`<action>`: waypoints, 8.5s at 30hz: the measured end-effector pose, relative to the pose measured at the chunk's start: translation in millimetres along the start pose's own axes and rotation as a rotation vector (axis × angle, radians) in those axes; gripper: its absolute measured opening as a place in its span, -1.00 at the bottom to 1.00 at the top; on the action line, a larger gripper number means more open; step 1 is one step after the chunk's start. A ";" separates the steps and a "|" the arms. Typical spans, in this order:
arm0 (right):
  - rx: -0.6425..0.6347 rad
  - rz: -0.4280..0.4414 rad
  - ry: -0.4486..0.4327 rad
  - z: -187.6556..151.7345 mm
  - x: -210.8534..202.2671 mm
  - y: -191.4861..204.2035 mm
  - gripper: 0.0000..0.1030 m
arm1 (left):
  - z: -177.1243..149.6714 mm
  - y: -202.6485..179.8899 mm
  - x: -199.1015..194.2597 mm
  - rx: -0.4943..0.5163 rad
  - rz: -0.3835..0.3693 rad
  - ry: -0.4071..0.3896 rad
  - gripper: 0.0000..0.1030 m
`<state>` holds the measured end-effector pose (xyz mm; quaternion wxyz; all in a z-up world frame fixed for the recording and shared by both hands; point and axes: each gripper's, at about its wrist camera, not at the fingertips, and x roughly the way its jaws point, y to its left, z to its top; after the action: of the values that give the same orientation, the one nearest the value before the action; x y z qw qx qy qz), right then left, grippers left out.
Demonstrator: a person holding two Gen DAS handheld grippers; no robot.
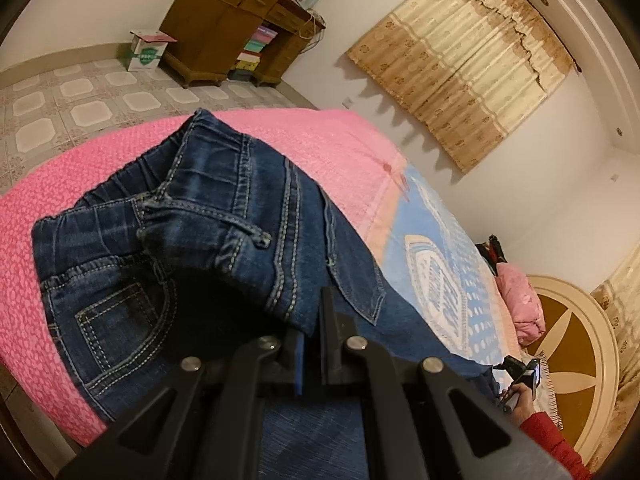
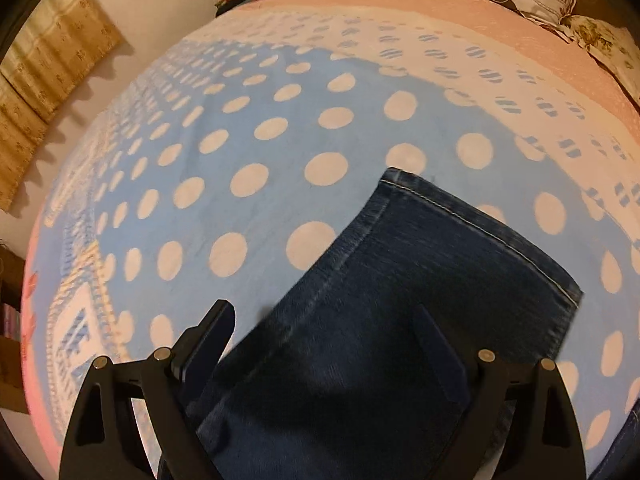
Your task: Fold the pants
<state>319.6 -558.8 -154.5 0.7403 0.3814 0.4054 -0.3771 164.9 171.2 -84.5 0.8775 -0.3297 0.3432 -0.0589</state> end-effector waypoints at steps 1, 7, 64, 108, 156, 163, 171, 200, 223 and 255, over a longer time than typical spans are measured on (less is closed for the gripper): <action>0.001 -0.009 0.003 1.7 4.4 2.4 0.78 | -0.4 1.0 0.4 0.002 0.005 0.002 -0.90; -0.176 -0.136 0.016 3.5 17.7 20.9 0.51 | -3.0 3.7 3.3 0.000 0.020 0.008 -0.90; 0.086 0.404 -0.016 -147.0 -198.9 -251.2 -0.84 | 9.8 32.9 50.7 -0.235 0.110 0.143 -0.46; 0.014 0.366 -0.074 -152.3 -211.9 -234.2 -0.84 | 48.8 37.2 62.8 -0.152 0.290 0.094 -0.66; 0.131 0.275 -0.035 -275.8 -196.1 -369.3 -0.57 | 9.4 99.1 -57.6 0.146 0.427 0.106 -0.25; 0.043 0.152 -0.265 -274.5 -269.4 -344.9 -0.27 | 28.9 120.0 -119.3 0.136 0.523 -0.085 -0.12; -0.582 0.538 -0.120 -326.9 -282.1 -89.5 -0.27 | 11.1 76.9 -77.5 0.221 0.351 -0.029 -0.12; -0.954 0.766 0.335 -447.0 -152.2 248.2 -0.58 | -14.8 50.7 5.6 0.322 0.402 -0.016 0.20; -0.851 0.786 0.275 -407.5 -158.9 234.6 -0.97 | -6.3 55.0 4.2 0.294 0.411 -0.040 0.49; -0.981 0.722 0.298 -439.3 -147.8 252.1 -0.92 | -8.6 51.3 6.1 0.344 0.420 -0.060 0.78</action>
<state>343.8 -32.6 -125.1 0.8453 0.1586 0.4759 0.1839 157.7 204.4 -124.4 0.9234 -0.0992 0.3629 0.0769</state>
